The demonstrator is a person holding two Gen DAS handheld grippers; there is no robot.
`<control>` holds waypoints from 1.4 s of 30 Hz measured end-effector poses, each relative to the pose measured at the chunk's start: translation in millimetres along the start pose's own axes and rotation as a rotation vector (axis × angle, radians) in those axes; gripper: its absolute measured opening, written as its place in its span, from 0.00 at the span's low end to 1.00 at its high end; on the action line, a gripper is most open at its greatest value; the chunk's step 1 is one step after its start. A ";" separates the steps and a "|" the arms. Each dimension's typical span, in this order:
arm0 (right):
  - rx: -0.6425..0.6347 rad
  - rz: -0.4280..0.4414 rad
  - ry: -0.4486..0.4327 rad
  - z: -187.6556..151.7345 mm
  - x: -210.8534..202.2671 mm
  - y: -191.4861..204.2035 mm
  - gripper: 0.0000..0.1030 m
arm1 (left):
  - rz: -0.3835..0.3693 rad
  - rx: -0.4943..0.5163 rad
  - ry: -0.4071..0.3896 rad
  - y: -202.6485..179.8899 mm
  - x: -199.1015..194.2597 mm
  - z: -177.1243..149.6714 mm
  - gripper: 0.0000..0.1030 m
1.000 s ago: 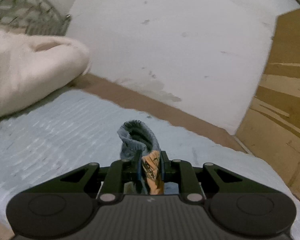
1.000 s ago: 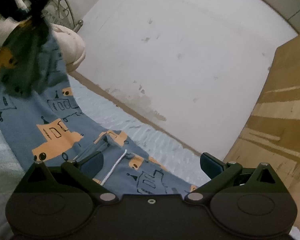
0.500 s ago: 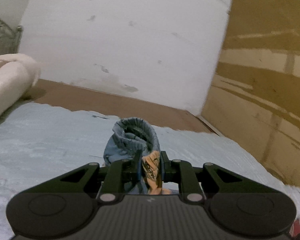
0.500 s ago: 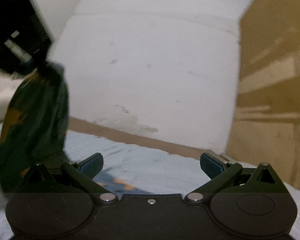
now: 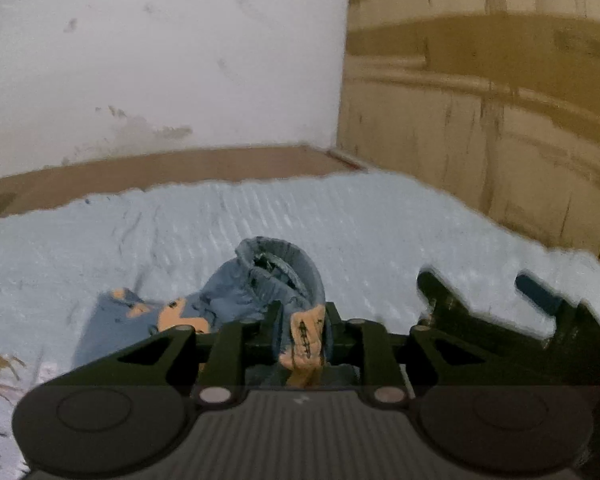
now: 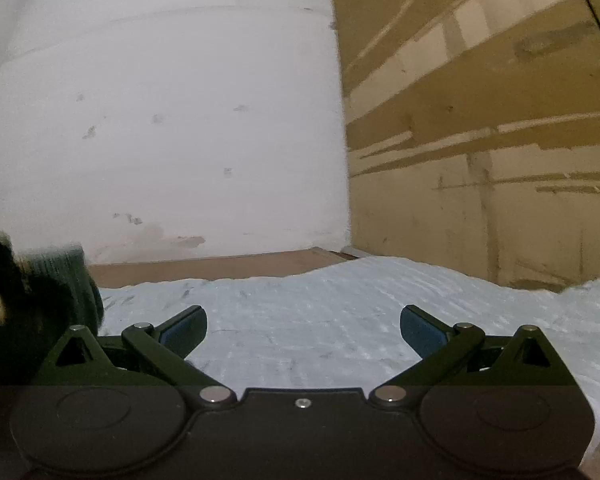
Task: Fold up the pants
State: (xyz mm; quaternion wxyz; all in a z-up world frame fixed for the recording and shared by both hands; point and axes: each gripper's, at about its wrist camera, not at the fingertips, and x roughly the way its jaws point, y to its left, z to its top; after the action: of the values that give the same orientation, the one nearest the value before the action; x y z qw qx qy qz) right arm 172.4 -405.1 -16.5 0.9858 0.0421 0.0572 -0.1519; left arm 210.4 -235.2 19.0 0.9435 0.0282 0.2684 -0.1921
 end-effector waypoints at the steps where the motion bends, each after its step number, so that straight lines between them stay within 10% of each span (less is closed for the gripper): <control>1: 0.012 -0.008 0.005 -0.7 1.1 -4.0 0.99 | -0.007 -0.001 0.021 -1.3 5.8 -4.8 0.24; 5: 0.044 -0.039 0.022 -4.9 4.8 -18.9 0.99 | -0.044 -0.027 0.065 1.0 9.9 -21.0 0.32; 16: 0.053 -0.050 0.054 -13.2 4.6 -15.8 0.99 | 0.014 -0.089 -0.025 24.8 -22.1 -4.5 0.94; 23: 0.043 0.002 0.061 -14.9 8.7 -5.7 0.99 | 0.184 -0.119 -0.106 74.5 -66.7 21.3 0.99; 30: 0.036 0.059 0.092 -17.0 8.1 22.3 0.99 | 0.372 -0.214 -0.022 135.9 -74.7 -4.2 0.99; 42: -0.075 0.146 0.250 -33.6 0.4 102.9 0.99 | 0.298 -0.358 0.119 167.9 -41.9 -71.4 0.99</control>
State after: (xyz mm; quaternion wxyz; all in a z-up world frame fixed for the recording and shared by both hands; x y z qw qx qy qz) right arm 200.8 -304.0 -43.0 0.9803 0.0279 0.1819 -0.0711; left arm 205.6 -54.3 -28.6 0.9340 -0.0889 0.3461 0.0017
